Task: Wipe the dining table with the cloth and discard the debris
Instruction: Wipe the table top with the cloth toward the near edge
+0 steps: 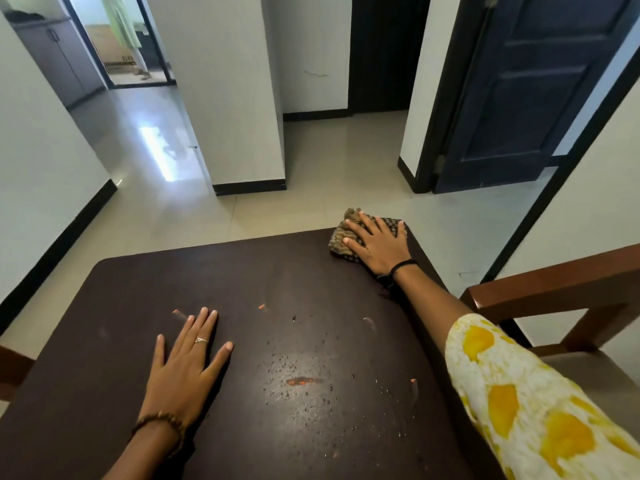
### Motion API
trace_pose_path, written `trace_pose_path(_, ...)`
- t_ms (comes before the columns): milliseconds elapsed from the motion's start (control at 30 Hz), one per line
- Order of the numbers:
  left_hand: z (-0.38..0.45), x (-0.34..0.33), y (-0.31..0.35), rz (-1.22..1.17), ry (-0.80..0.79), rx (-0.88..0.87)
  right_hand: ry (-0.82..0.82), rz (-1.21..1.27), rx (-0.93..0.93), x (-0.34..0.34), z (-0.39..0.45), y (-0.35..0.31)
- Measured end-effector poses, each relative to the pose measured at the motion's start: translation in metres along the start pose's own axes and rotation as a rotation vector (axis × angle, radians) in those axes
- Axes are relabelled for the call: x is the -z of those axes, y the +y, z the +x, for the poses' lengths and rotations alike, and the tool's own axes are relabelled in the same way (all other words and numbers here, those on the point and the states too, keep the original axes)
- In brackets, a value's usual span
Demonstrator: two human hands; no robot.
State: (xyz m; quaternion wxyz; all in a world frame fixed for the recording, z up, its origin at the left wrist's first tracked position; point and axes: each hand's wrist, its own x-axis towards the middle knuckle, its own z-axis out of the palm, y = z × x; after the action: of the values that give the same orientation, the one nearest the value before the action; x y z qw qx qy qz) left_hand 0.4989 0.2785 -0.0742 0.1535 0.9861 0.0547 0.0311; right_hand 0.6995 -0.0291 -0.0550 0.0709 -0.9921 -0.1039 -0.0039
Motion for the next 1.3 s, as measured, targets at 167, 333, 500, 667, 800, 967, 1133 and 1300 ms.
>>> trace_pose_path(167, 0.001, 0.001, 0.002, 0.014, -0.006, -0.001, 0.023, -0.001, -0.098, -0.002, 0.005, 0.018)
trace_pose_path(333, -0.001, 0.001, 0.002, 0.027, -0.004, 0.001, 0.076, 0.003, -0.134, -0.003, -0.037, 0.015)
trace_pose_path(500, -0.001, 0.000, 0.001, 0.019, 0.019, -0.013, 0.058, -0.050, -0.139, -0.004, -0.108, 0.009)
trace_pose_path(667, 0.002, -0.003, 0.000, 0.027, 0.007, -0.006, 0.064, -0.060, -0.156, -0.003, -0.111, 0.008)
trace_pose_path(800, 0.002, -0.004, -0.001, 0.029, 0.010, -0.008, 0.041, -0.019, -0.177, 0.000, -0.072, 0.015)
trace_pose_path(967, 0.002, -0.004, -0.003, 0.020, 0.014, -0.013, -0.048, 0.047, -0.219, 0.008, -0.019, 0.020)
trace_pose_path(1133, 0.003, -0.005, -0.004, 0.004, 0.012, -0.015, -0.070, 0.031, -0.231, 0.009, -0.009, 0.019)
trace_pose_path(1300, 0.003, -0.003, -0.004, 0.014, 0.006, -0.026, -0.011, 0.020, -0.211, 0.006, -0.044, 0.017)
